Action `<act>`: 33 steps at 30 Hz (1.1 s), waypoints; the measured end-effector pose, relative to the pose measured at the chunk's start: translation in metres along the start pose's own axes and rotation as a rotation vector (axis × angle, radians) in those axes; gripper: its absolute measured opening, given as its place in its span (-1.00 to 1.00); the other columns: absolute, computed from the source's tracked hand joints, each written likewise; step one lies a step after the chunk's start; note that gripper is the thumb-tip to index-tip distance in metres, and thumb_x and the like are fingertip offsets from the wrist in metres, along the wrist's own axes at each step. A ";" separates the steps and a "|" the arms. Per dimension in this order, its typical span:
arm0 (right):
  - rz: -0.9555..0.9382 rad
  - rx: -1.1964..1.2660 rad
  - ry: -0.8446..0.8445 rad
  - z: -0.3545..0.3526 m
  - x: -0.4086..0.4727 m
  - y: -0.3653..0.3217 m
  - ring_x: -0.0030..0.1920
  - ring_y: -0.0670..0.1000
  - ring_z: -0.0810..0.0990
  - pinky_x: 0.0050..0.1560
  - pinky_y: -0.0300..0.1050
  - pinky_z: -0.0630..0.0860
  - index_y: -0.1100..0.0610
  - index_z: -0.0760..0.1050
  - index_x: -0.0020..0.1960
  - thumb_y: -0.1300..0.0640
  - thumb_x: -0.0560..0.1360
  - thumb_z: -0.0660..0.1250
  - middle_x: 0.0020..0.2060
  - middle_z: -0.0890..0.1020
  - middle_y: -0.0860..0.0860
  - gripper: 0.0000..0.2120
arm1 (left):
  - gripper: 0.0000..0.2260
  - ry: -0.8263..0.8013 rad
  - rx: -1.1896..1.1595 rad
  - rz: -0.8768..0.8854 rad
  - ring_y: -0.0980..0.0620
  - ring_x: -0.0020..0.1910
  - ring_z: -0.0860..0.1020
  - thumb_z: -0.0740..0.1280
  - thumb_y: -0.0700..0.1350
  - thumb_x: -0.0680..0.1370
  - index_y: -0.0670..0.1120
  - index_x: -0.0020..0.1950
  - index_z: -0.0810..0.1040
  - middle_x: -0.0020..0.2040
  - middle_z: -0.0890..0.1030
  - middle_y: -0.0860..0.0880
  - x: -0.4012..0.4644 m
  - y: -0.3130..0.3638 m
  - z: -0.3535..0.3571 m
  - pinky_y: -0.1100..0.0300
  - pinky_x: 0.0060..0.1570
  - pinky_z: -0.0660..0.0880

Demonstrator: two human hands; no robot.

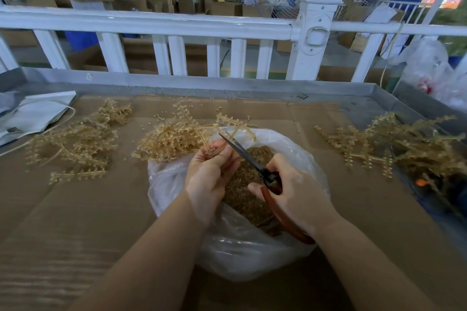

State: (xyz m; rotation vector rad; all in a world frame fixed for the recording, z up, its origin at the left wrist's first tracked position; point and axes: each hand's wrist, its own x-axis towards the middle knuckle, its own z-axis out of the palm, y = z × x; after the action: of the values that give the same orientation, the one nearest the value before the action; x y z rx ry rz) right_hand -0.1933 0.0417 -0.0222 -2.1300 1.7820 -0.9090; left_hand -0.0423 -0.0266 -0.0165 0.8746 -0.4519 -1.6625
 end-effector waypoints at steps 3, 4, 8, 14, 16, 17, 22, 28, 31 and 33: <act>0.018 0.014 -0.016 -0.002 0.001 0.000 -0.36 -0.18 0.44 -0.31 -0.30 0.29 -0.04 0.33 -0.06 -0.23 0.45 0.32 -0.37 0.46 -0.12 -0.69 | -0.85 -0.020 0.012 -0.002 0.10 -0.39 0.62 0.29 -0.39 0.51 -0.14 -0.10 0.51 -0.26 0.63 -0.09 0.001 0.000 -0.002 0.26 -0.40 0.58; 0.024 0.019 -0.019 -0.003 0.001 0.000 -0.35 -0.17 0.44 -0.30 -0.28 0.31 -0.04 0.33 -0.06 -0.23 0.45 0.33 -0.36 0.46 -0.12 -0.69 | -0.85 -0.025 0.015 -0.004 0.10 -0.39 0.63 0.29 -0.38 0.51 -0.14 -0.10 0.52 -0.25 0.62 -0.09 0.001 0.000 -0.002 0.26 -0.40 0.58; 0.029 0.031 -0.054 -0.007 0.002 -0.001 -0.31 -0.15 0.47 -0.25 -0.21 0.40 -0.05 0.33 -0.06 -0.22 0.46 0.32 -0.31 0.49 -0.12 -0.71 | -0.84 -0.032 0.006 -0.025 0.11 -0.42 0.61 0.29 -0.37 0.51 -0.12 -0.11 0.52 -0.31 0.62 -0.06 0.001 0.001 -0.003 0.26 -0.42 0.56; 0.050 0.060 -0.071 -0.012 0.004 -0.001 -0.31 -0.15 0.50 -0.30 -0.32 0.40 -0.04 0.34 -0.10 -0.20 0.46 0.32 -0.30 0.53 -0.08 -0.73 | -0.81 -0.097 0.017 -0.021 0.13 -0.45 0.59 0.27 -0.37 0.52 -0.09 -0.14 0.51 -0.42 0.60 0.00 0.001 0.001 -0.004 0.26 -0.41 0.57; 0.065 0.087 -0.067 -0.013 0.006 -0.001 -0.29 -0.14 0.51 -0.28 -0.34 0.42 -0.03 0.34 -0.11 -0.19 0.47 0.32 -0.29 0.54 -0.05 -0.73 | -0.81 -0.115 0.030 -0.014 0.13 -0.46 0.58 0.26 -0.38 0.52 -0.09 -0.15 0.51 -0.43 0.60 0.00 0.000 -0.001 -0.004 0.27 -0.39 0.58; 0.069 0.092 -0.064 -0.013 0.006 -0.001 -0.28 -0.14 0.51 -0.27 -0.34 0.42 -0.04 0.34 -0.11 -0.19 0.46 0.33 -0.30 0.54 -0.05 -0.73 | -0.81 -0.116 0.030 -0.010 0.13 -0.46 0.58 0.27 -0.38 0.52 -0.09 -0.15 0.51 -0.43 0.60 0.00 -0.001 -0.001 -0.004 0.27 -0.38 0.58; 0.045 0.012 -0.021 -0.007 0.002 -0.001 -0.37 -0.17 0.45 -0.35 -0.32 0.30 -0.05 0.33 -0.09 -0.23 0.46 0.30 -0.37 0.47 -0.11 -0.71 | -0.81 -0.073 0.000 0.004 0.13 -0.45 0.59 0.27 -0.38 0.52 -0.10 -0.14 0.52 -0.41 0.62 -0.01 -0.002 -0.001 -0.001 0.26 -0.38 0.59; 0.007 -0.060 0.028 -0.002 -0.004 -0.003 -0.37 -0.22 0.43 -0.35 -0.33 0.26 -0.09 0.27 -0.07 -0.27 0.44 0.27 -0.39 0.42 -0.19 -0.69 | -0.80 -0.008 -0.092 0.030 0.14 -0.47 0.59 0.28 -0.37 0.52 -0.07 -0.14 0.49 -0.42 0.61 0.01 -0.003 0.001 0.001 0.30 -0.42 0.56; -0.009 -0.061 0.019 -0.003 -0.006 -0.004 -0.40 -0.21 0.43 -0.35 -0.30 0.30 -0.07 0.28 -0.09 -0.26 0.44 0.28 -0.42 0.42 -0.17 -0.69 | -0.81 0.011 -0.095 0.037 0.14 -0.47 0.59 0.29 -0.36 0.52 -0.07 -0.15 0.50 -0.40 0.61 0.01 -0.003 0.001 0.001 0.30 -0.44 0.55; -0.009 -0.063 0.004 -0.004 -0.006 -0.005 -0.41 -0.20 0.42 -0.35 -0.29 0.31 -0.06 0.28 -0.09 -0.25 0.45 0.29 -0.43 0.42 -0.15 -0.69 | -0.82 0.022 -0.090 0.053 0.14 -0.46 0.58 0.30 -0.35 0.52 -0.07 -0.15 0.50 -0.36 0.60 -0.01 -0.004 0.001 0.001 0.31 -0.44 0.55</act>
State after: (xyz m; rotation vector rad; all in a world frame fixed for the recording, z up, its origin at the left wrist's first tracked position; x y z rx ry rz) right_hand -0.1922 0.0497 -0.0180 -2.1769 1.8281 -0.8708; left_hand -0.0419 -0.0236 -0.0137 0.8068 -0.3793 -1.6111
